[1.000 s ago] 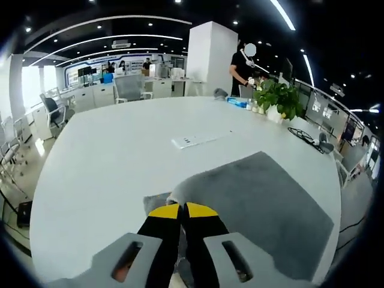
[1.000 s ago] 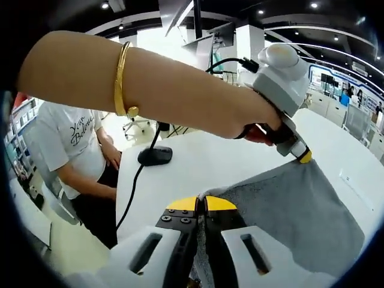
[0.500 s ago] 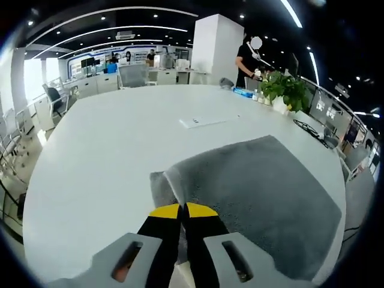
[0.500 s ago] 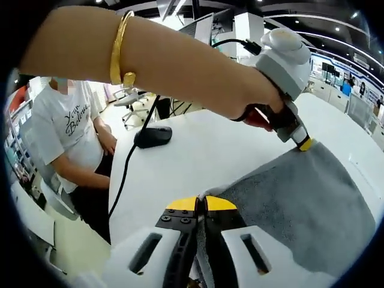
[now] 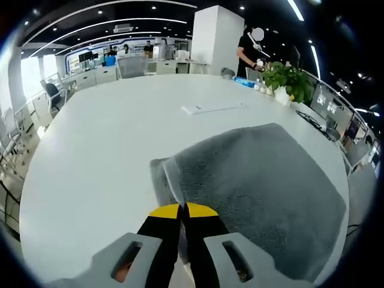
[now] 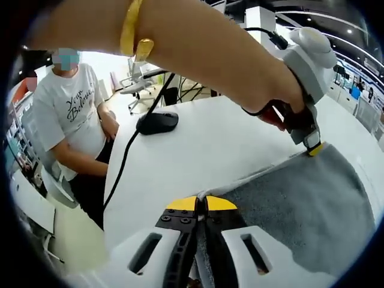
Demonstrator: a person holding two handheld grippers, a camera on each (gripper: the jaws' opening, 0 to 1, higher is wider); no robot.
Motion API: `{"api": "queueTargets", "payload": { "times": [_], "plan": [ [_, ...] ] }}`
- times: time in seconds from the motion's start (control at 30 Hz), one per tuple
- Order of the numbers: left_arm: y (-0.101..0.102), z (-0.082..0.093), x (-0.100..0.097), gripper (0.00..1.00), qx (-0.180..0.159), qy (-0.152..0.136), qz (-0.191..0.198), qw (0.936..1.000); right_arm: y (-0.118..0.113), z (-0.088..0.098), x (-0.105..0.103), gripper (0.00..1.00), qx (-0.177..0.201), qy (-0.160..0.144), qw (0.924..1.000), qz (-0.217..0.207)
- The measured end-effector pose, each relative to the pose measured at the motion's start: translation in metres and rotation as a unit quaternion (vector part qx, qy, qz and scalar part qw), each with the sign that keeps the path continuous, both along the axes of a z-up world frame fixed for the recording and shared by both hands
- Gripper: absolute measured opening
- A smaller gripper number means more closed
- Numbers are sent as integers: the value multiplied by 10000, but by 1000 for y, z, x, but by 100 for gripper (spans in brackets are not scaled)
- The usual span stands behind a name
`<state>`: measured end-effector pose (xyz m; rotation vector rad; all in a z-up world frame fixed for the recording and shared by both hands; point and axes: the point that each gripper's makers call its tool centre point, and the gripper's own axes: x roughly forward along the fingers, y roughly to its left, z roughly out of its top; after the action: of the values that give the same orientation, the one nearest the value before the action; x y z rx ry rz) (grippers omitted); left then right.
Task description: Fold the towel on the table until its edges align and the towel forms a compact rectangular stack.
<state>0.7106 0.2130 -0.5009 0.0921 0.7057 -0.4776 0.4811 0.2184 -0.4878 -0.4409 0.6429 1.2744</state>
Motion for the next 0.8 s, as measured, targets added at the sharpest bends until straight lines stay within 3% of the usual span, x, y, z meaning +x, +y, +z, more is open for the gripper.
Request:
{"api": "queueTargets", "payload": {
  "times": [0.2, 0.43, 0.7, 0.8],
  "plan": [
    [-1, 3, 0, 5, -94, -25, 31, 9999, -7, 0, -11, 1, -94, 36, 9999, 136],
    [-20, 15, 19, 6, -788, -90, 243, 9966, -4, -1, -17, 1, -83, 76, 9998, 177],
    [-24, 25, 44, 8, -857, -383, 445, 9946, -4, -2, -17, 1, -86, 49, 9997, 245],
    [-18, 27, 47, 7, -604, -498, 524, 9956, -4, -2, -17, 1, -85, 43, 9996, 259]
  ]
}}
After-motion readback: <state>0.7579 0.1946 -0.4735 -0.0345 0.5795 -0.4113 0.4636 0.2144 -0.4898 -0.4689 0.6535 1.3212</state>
